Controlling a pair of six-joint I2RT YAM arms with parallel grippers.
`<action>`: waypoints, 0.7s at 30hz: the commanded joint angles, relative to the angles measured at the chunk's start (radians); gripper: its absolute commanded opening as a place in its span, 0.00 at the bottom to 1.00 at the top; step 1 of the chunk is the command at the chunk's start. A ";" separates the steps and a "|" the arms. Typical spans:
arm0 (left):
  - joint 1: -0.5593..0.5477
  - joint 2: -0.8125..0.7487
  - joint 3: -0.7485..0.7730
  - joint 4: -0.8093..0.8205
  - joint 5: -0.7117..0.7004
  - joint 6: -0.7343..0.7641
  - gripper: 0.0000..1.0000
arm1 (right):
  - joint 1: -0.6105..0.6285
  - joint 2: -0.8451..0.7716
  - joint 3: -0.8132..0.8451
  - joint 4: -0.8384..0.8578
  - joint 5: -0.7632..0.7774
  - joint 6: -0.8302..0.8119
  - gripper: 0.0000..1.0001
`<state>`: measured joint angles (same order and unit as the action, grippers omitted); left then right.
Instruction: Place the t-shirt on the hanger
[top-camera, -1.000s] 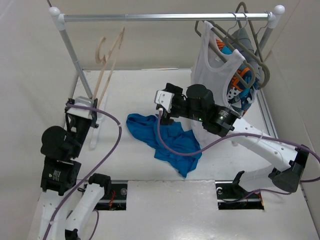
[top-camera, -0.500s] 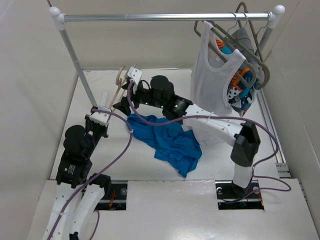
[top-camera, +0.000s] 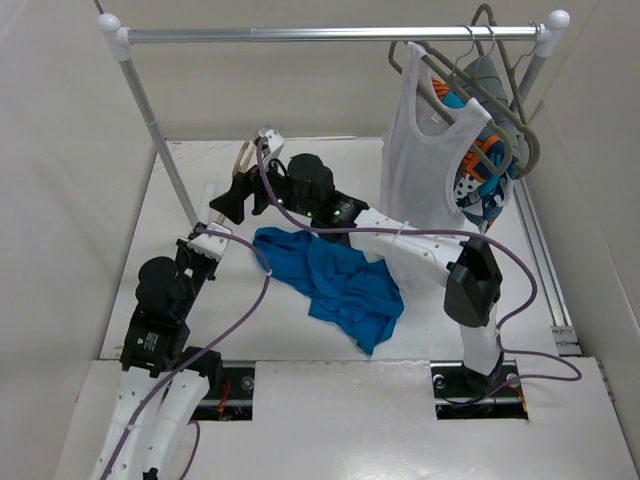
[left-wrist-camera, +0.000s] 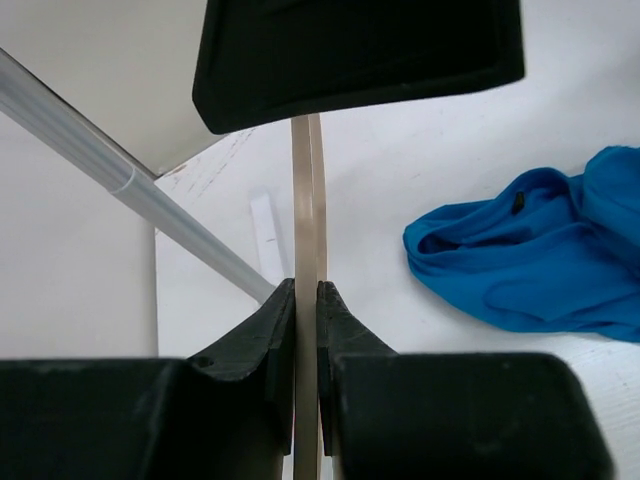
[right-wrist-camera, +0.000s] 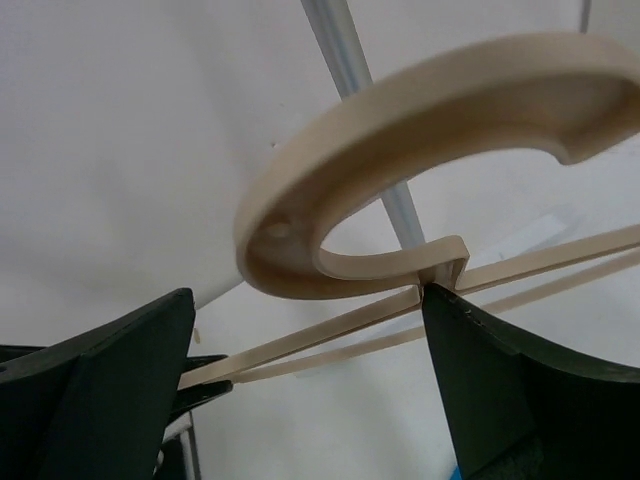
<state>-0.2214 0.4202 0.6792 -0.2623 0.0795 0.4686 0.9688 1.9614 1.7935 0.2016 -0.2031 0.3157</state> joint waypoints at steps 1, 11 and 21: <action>-0.004 -0.024 -0.013 0.090 0.022 0.044 0.00 | 0.028 0.022 -0.006 0.068 0.020 0.169 1.00; -0.004 -0.054 -0.053 0.135 0.012 0.113 0.00 | 0.028 0.022 -0.023 -0.051 0.087 0.220 1.00; -0.004 -0.144 -0.082 0.055 0.215 0.228 0.00 | 0.038 0.091 -0.020 -0.016 0.079 0.263 0.57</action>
<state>-0.2157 0.3202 0.5919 -0.2970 0.1329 0.6376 0.9924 2.0418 1.7794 0.1490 -0.1333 0.5426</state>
